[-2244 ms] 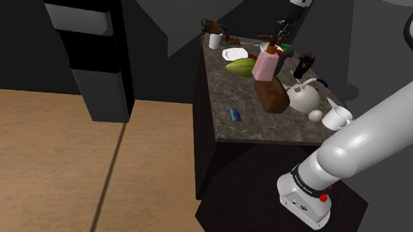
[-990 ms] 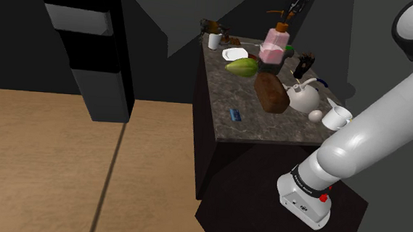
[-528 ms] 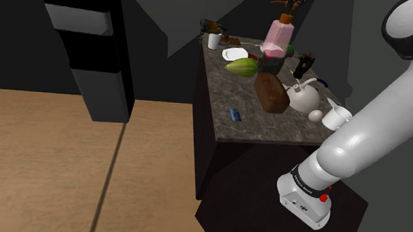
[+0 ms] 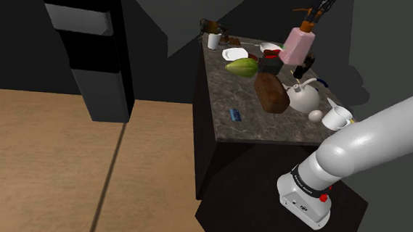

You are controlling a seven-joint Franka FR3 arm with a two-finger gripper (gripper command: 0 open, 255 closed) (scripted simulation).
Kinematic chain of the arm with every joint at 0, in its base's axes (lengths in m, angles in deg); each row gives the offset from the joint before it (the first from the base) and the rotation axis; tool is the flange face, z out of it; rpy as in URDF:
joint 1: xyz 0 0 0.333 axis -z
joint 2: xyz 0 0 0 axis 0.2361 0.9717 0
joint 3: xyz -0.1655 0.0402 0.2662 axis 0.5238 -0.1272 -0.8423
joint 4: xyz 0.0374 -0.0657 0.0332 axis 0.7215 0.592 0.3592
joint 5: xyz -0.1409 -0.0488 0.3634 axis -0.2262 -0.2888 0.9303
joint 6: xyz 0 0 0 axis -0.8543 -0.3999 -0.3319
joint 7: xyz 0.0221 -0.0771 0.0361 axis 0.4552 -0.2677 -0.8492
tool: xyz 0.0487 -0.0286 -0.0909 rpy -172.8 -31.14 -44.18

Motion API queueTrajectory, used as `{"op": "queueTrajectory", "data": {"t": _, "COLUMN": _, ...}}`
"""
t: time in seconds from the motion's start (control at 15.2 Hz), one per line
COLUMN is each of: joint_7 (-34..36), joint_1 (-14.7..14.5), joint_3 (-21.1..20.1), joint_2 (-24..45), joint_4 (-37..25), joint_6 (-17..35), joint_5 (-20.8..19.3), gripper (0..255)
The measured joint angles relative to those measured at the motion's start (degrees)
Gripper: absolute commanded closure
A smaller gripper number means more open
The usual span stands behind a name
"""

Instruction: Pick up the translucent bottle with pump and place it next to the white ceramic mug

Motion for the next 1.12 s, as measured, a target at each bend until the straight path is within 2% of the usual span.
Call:
{"op": "queueTrajectory", "data": {"t": 0.4, "joint_7": -2.38, "joint_1": 2.34, "joint_3": 0.55, "joint_2": -10.34, "joint_4": 7.97, "joint_6": -1.80, "joint_5": -4.25, "gripper": 255}}
{"op": "queueTrajectory", "data": {"t": 1.12, "joint_7": -9.89, "joint_1": 7.52, "joint_3": 3.98, "joint_2": -24.89, "joint_4": 16.28, "joint_6": -6.96, "joint_5": -12.07, "gripper": 255}}
